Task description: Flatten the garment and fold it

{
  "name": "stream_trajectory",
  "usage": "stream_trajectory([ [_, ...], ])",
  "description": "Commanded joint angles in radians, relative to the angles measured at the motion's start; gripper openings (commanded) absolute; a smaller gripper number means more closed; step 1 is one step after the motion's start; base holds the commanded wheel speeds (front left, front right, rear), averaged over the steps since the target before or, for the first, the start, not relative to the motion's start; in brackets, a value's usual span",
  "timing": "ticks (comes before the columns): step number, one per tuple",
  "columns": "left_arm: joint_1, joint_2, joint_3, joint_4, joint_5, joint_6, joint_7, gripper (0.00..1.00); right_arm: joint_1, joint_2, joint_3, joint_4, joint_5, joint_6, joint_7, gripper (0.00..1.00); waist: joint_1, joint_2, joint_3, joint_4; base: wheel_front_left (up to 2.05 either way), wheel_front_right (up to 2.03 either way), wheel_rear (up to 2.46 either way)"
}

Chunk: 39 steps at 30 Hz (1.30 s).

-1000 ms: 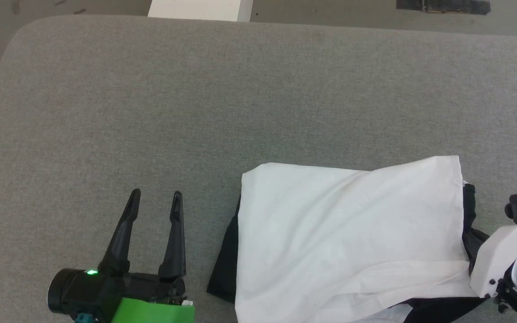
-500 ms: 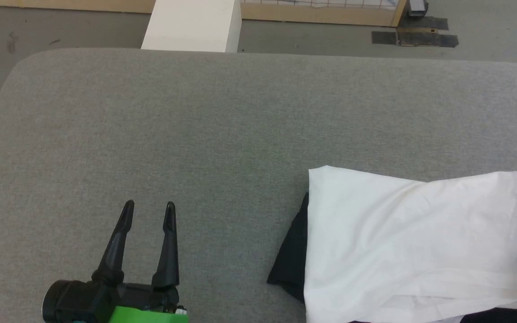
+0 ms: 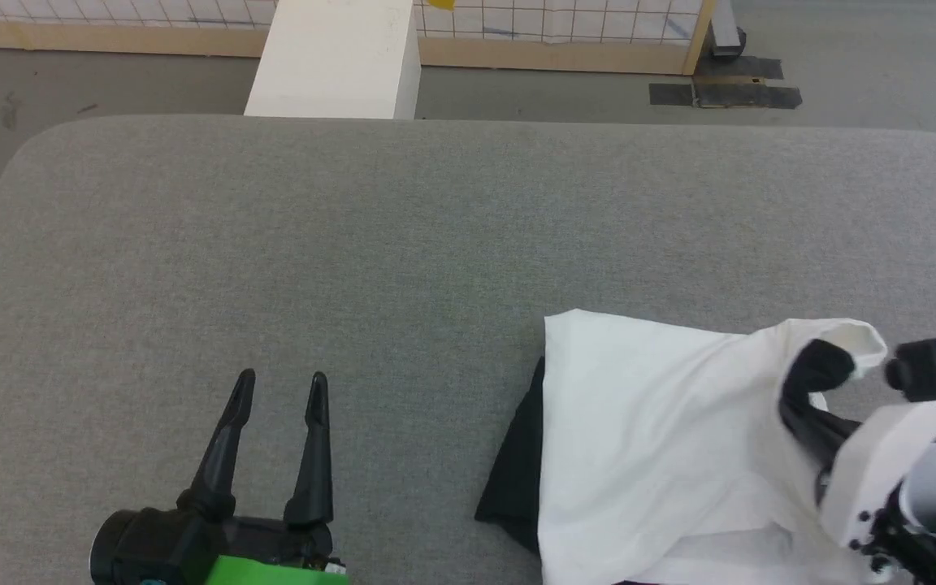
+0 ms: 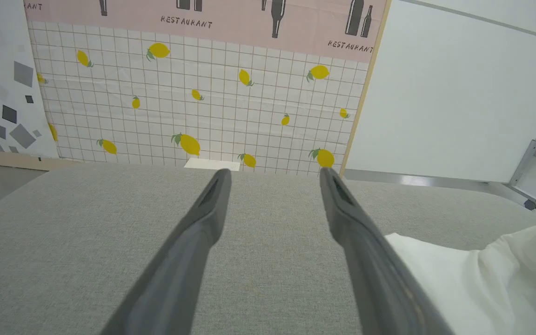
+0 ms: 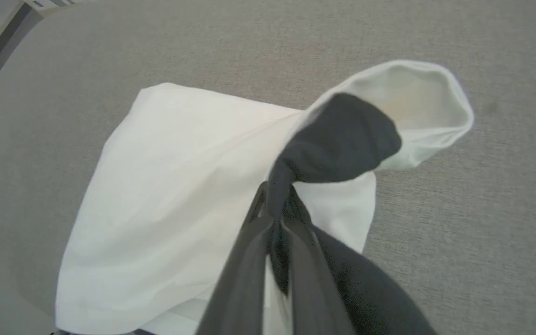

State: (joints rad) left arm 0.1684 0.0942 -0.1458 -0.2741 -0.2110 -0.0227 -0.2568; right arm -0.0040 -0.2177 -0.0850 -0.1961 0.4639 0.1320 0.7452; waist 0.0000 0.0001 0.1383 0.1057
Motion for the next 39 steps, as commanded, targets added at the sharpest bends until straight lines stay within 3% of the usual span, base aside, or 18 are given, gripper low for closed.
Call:
stream_trajectory([
  [1, 0.013, -0.005, 0.001, 0.000, -0.002, -0.008, -0.005, 1.00, -0.027, 0.008, 0.029, -0.017, 0.011, -0.001, 0.012, 0.00, 0.0000, -0.0001, 0.000, 0.008, 0.00, 0.00, 0.00],
  [12, -0.007, -0.016, -0.003, 0.018, -0.005, -0.022, -0.005, 1.00, -0.159, 0.059, 0.270, 0.004, 0.010, -0.001, 0.048, 0.00, 0.0000, -0.0001, 0.031, 0.046, 0.00, 0.00, 0.00],
  [25, -0.030, -0.033, -0.017, 0.067, -0.013, -0.036, -0.005, 1.00, -0.315, 0.149, 0.394, 0.328, -0.154, -0.001, -0.017, 0.00, 0.0000, -0.0001, 0.020, 0.069, 0.00, 0.00, 0.00],
  [26, -0.029, -0.033, -0.018, 0.070, -0.013, -0.037, -0.005, 1.00, -0.321, 0.153, 0.402, 0.358, -0.175, -0.001, -0.016, 0.12, 0.0000, -0.0001, 0.015, 0.070, 0.00, 0.00, 0.00],
  [28, -0.027, -0.034, -0.020, 0.076, -0.015, -0.040, -0.005, 1.00, -0.328, 0.159, 0.426, 0.426, -0.212, -0.001, 0.003, 0.47, 0.0000, -0.0001, 0.005, 0.070, 0.00, 0.00, 0.00],
  [29, -0.026, -0.035, -0.020, 0.079, -0.016, -0.041, -0.005, 1.00, -0.331, 0.162, 0.433, 0.457, -0.222, -0.001, 0.011, 0.98, 0.0000, -0.0001, 0.002, 0.069, 0.00, 0.00, 0.00],
  [34, -0.025, -0.037, -0.021, 0.085, -0.015, -0.046, -0.005, 1.00, -0.349, 0.167, 0.444, 0.505, -0.183, -0.001, -0.049, 1.00, 0.0000, -0.0001, -0.011, 0.067, 0.00, 0.00, 0.00],
  [39, -0.009, -0.037, -0.009, 0.080, -0.014, -0.048, -0.005, 1.00, -0.370, 0.167, 0.425, 0.448, -0.088, -0.001, -0.109, 1.00, 0.0000, -0.0001, -0.017, 0.047, 0.00, 0.00, 0.00],
])
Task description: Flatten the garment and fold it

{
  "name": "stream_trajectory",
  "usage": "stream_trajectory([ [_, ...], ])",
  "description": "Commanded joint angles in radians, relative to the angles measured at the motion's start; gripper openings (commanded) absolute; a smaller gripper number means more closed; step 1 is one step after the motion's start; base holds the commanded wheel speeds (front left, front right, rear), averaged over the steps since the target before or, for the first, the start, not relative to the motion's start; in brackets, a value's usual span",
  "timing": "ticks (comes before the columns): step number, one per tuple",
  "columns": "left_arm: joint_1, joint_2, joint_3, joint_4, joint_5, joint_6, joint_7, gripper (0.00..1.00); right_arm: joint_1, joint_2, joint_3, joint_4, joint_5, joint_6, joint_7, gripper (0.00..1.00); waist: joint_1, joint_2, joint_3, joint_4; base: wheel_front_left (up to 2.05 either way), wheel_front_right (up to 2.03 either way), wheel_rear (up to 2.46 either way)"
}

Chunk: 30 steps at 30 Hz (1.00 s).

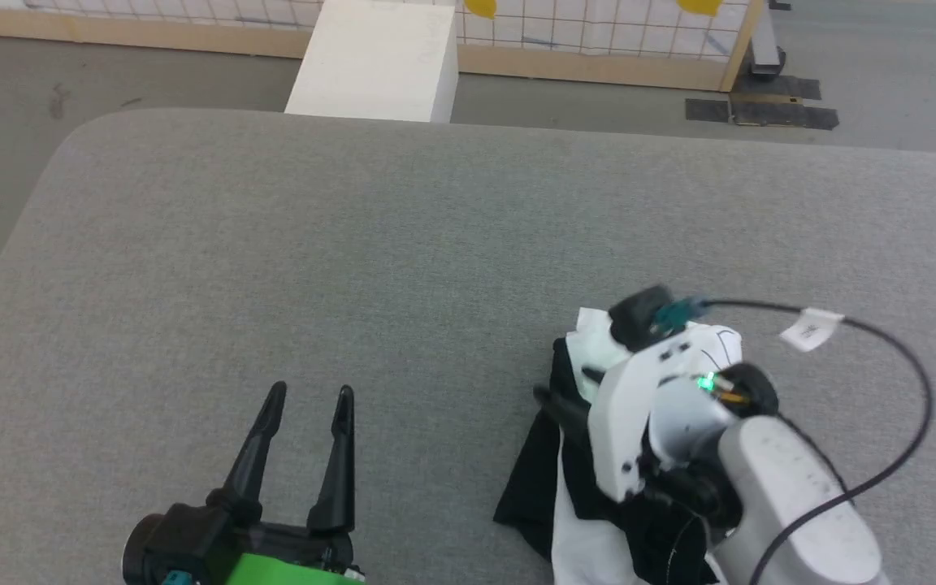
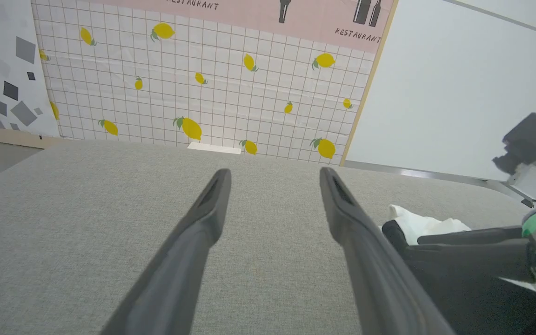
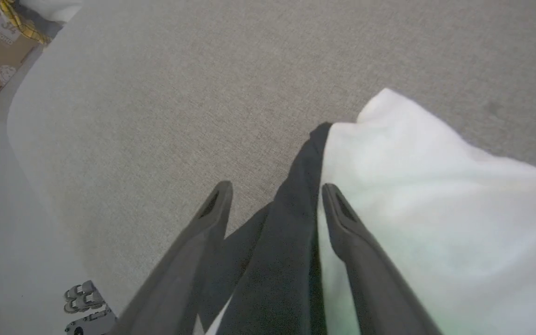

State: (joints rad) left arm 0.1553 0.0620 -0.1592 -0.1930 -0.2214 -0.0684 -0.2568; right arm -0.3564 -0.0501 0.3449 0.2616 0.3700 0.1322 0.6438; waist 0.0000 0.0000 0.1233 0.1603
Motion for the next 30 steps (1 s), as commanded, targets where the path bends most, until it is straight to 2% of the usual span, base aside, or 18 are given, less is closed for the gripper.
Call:
stream_trajectory([
  [1, 0.008, -0.005, 0.007, -0.003, -0.003, -0.003, -0.005, 1.00, -0.019, 0.000, -0.018, -0.030, 0.014, -0.002, -0.015, 1.00, 0.0000, 0.0000, -0.003, -0.012, 0.00, 0.00, 0.00],
  [6, 0.019, -0.006, 0.014, -0.012, 0.001, -0.005, -0.005, 1.00, 0.033, -0.005, -0.172, -0.191, -0.006, -0.002, -0.047, 1.00, 0.0000, 0.0000, -0.001, -0.033, 0.00, 0.00, 0.00],
  [10, 0.016, -0.007, 0.011, -0.023, 0.009, -0.005, -0.005, 1.00, 0.145, -0.020, -0.312, -0.327, -0.039, -0.002, -0.040, 1.00, 0.0000, 0.0000, 0.014, -0.043, 0.00, 0.00, 0.00],
  [15, 0.004, -0.007, 0.006, -0.030, 0.025, -0.006, -0.005, 1.00, 0.293, -0.007, -0.404, -0.436, -0.029, -0.002, -0.001, 1.00, 0.0000, 0.0000, 0.035, -0.042, 0.00, 0.00, 0.00],
  [18, 0.000, -0.008, 0.001, -0.030, 0.026, -0.004, -0.005, 1.00, 0.347, -0.002, -0.427, -0.437, -0.031, -0.002, 0.008, 1.00, 0.0000, 0.0000, 0.046, -0.036, 0.00, 0.00, 0.00],
  [21, -0.010, -0.009, -0.008, -0.025, 0.028, -0.004, -0.005, 1.00, 0.376, -0.001, -0.445, -0.386, -0.020, -0.002, 0.004, 1.00, 0.0000, 0.0000, 0.058, -0.023, 0.00, 0.00, 0.00],
  [30, -0.030, -0.009, -0.011, -0.023, 0.034, -0.004, -0.005, 1.00, 0.321, 0.000, -0.426, -0.209, 0.004, -0.002, -0.059, 1.00, 0.0000, 0.0000, 0.089, 0.015, 0.00, 0.00, 0.00],
])
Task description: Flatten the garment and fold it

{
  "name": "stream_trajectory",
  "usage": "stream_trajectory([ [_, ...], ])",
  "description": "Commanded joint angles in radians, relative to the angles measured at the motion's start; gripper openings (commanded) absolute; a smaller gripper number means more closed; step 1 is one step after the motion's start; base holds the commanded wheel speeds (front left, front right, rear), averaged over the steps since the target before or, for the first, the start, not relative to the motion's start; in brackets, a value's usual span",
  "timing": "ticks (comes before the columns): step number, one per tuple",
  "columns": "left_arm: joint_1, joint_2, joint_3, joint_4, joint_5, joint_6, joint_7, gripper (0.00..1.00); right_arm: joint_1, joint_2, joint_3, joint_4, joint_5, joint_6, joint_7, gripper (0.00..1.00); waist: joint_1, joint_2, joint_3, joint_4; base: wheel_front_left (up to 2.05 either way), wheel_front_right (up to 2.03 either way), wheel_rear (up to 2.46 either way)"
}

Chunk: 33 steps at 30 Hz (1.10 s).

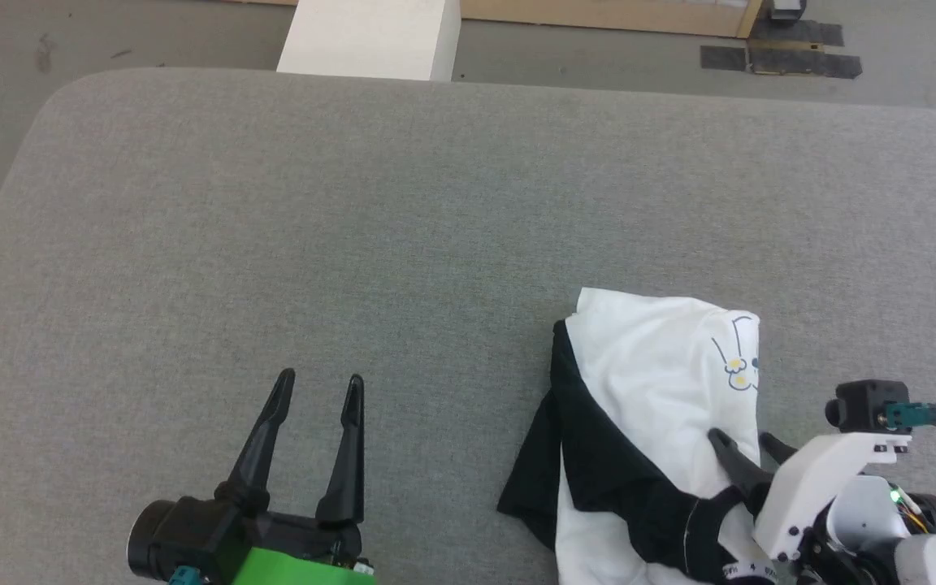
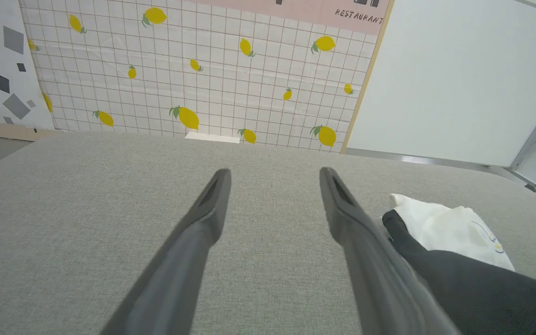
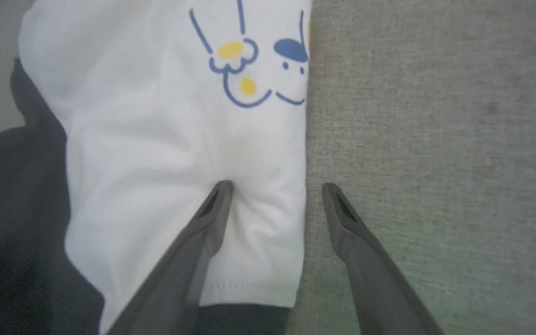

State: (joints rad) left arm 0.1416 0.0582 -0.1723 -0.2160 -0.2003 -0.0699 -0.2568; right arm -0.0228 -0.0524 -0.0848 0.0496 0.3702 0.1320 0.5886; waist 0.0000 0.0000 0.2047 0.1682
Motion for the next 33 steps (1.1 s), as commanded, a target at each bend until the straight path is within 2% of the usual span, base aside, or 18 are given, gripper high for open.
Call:
stream_trajectory([
  [1, -0.018, -0.005, 0.002, 0.000, 0.014, -0.003, -0.005, 1.00, -0.022, 0.002, 0.012, 0.022, 0.004, -0.001, -0.006, 1.00, 0.0000, 0.0000, 0.009, 0.009, 0.00, 0.00, 0.00],
  [2, -0.018, -0.006, 0.001, 0.001, 0.014, -0.003, -0.005, 1.00, -0.028, 0.002, 0.018, 0.038, 0.005, -0.001, -0.006, 1.00, 0.0000, 0.0000, 0.010, 0.011, 0.00, 0.00, 0.00],
  [3, -0.019, -0.006, -0.001, 0.002, 0.015, -0.003, -0.005, 1.00, -0.035, 0.002, 0.025, 0.057, 0.005, -0.001, -0.001, 0.84, 0.0000, 0.0000, 0.011, 0.012, 0.00, 0.00, 0.00],
  [4, -0.021, -0.006, -0.003, 0.003, 0.015, -0.004, -0.005, 1.00, -0.042, 0.002, 0.028, 0.074, 0.008, -0.001, 0.001, 0.00, 0.0000, 0.0000, 0.011, 0.013, 0.00, 0.00, 0.00],
  [11, -0.033, -0.006, -0.011, 0.007, 0.023, -0.004, -0.005, 1.00, -0.080, 0.002, 0.024, 0.124, -0.007, -0.001, -0.041, 0.00, 0.0000, 0.0000, -0.009, -0.003, 0.00, 0.00, 0.00],
  [17, -0.021, 0.001, -0.009, 0.011, 0.022, -0.006, -0.005, 1.00, -0.104, 0.002, 0.030, 0.124, -0.036, -0.001, -0.044, 0.00, 0.0000, 0.0000, -0.042, -0.057, 0.00, 0.00, 0.00],
  [21, -0.015, 0.007, -0.012, 0.013, 0.020, -0.008, -0.005, 1.00, -0.122, -0.001, 0.031, 0.107, -0.093, -0.001, -0.009, 0.00, 0.0000, 0.0000, -0.059, -0.105, 0.00, 0.00, 0.00],
  [25, -0.011, 0.021, -0.011, 0.011, 0.016, -0.011, -0.004, 1.00, -0.150, -0.061, 0.061, 0.076, -0.130, -0.001, 0.035, 0.00, 0.0000, 0.0000, -0.065, -0.160, 0.00, 0.00, 0.00],
  [33, -0.024, 0.035, -0.022, 0.009, 0.016, -0.012, 0.002, 1.00, -0.226, -0.247, 0.122, 0.043, -0.122, -0.001, 0.086, 0.00, 0.0000, 0.0000, -0.049, -0.263, 0.00, 0.00, 0.00],
])
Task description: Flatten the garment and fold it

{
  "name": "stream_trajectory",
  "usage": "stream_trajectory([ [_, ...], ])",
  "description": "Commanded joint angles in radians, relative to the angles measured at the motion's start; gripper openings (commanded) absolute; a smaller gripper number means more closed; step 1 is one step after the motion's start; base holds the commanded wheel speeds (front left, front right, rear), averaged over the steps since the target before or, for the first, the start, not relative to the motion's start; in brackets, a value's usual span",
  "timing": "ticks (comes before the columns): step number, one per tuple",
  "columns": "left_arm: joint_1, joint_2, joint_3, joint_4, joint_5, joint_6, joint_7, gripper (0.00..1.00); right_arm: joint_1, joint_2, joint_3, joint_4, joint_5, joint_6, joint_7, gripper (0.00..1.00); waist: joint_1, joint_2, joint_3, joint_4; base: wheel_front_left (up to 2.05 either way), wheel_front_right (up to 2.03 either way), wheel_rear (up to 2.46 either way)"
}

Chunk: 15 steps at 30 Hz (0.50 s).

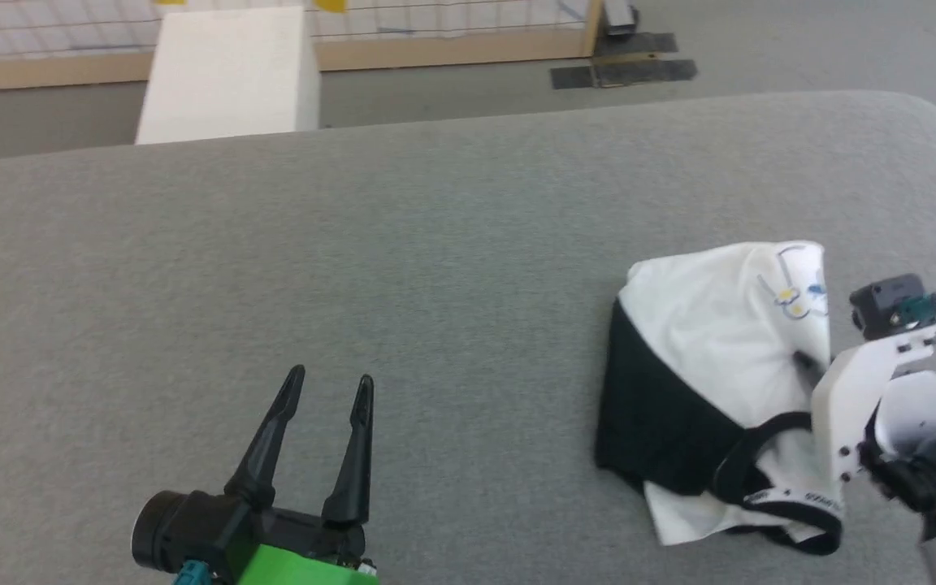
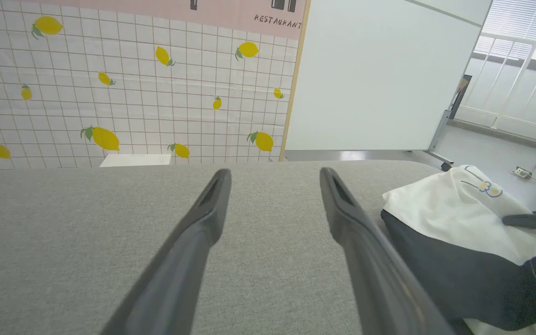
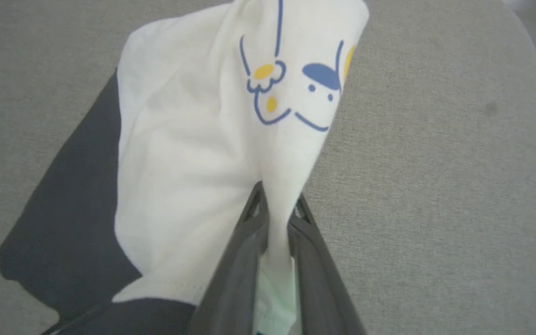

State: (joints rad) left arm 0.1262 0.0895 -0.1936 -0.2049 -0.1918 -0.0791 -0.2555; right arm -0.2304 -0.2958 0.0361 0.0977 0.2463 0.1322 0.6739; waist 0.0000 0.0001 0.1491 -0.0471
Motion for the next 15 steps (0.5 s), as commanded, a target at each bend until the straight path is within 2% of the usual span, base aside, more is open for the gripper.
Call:
stream_trajectory([
  [1, -0.013, 0.005, -0.002, -0.002, 0.008, -0.002, 0.002, 1.00, -0.032, -0.032, 0.011, -0.007, 0.004, -0.002, 0.003, 0.00, 0.0000, -0.0001, 0.013, -0.061, 0.00, 0.00, 0.00],
  [8, -0.055, 0.019, -0.012, -0.009, 0.019, -0.003, 0.013, 1.00, -0.136, -0.175, 0.061, 0.003, 0.027, -0.002, 0.010, 0.00, 0.0000, -0.0001, 0.081, -0.112, 0.00, 0.00, 0.00],
  [15, -0.128, 0.041, -0.023, -0.030, 0.040, -0.008, 0.035, 1.00, -0.247, -0.334, 0.086, 0.034, 0.041, -0.002, -0.012, 0.00, 0.0000, -0.0001, 0.211, -0.110, 0.00, 0.00, 0.00],
])
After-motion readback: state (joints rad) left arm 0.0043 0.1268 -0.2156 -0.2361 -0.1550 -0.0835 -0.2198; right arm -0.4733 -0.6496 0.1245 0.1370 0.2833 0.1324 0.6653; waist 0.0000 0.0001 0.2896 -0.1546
